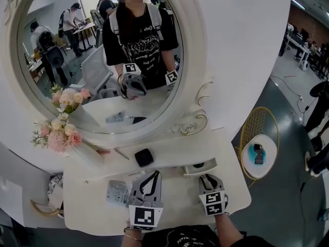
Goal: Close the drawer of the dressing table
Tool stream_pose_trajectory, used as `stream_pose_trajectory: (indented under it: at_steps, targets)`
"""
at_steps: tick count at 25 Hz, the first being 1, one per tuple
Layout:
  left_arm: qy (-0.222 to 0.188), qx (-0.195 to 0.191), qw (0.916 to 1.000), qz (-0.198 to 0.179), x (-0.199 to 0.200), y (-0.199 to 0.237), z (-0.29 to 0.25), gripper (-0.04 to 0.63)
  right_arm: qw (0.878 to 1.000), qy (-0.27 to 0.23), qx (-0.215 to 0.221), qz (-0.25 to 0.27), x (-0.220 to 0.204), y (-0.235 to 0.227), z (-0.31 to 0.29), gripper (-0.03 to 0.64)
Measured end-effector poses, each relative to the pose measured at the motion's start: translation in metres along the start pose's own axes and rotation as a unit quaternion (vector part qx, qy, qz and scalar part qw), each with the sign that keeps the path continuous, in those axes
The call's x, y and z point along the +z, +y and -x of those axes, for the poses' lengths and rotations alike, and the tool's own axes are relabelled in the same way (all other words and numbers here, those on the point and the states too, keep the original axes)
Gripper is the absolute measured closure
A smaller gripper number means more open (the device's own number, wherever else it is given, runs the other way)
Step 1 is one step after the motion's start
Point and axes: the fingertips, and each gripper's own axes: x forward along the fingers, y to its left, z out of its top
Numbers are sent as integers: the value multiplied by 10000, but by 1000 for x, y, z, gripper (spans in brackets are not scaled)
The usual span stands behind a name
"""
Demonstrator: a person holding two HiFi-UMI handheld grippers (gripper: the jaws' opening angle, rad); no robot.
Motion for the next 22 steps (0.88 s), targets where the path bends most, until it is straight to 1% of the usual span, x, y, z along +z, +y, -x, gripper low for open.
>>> stream_pose_trajectory:
  at_steps: [8, 15, 22]
  targets:
    - [89, -74, 9999, -13, -4, 0, -3, 578, 10000, -58, -43, -11, 2, -2, -2, 514]
    - [50, -41, 10000, 16, -2, 0, -5, 578, 10000, -42, -29, 0, 2, -3, -2, 514]
    - [149, -123, 9998, -7, -8, -1, -7, 578, 10000, -38, -4, -80, 1, 0, -3, 514]
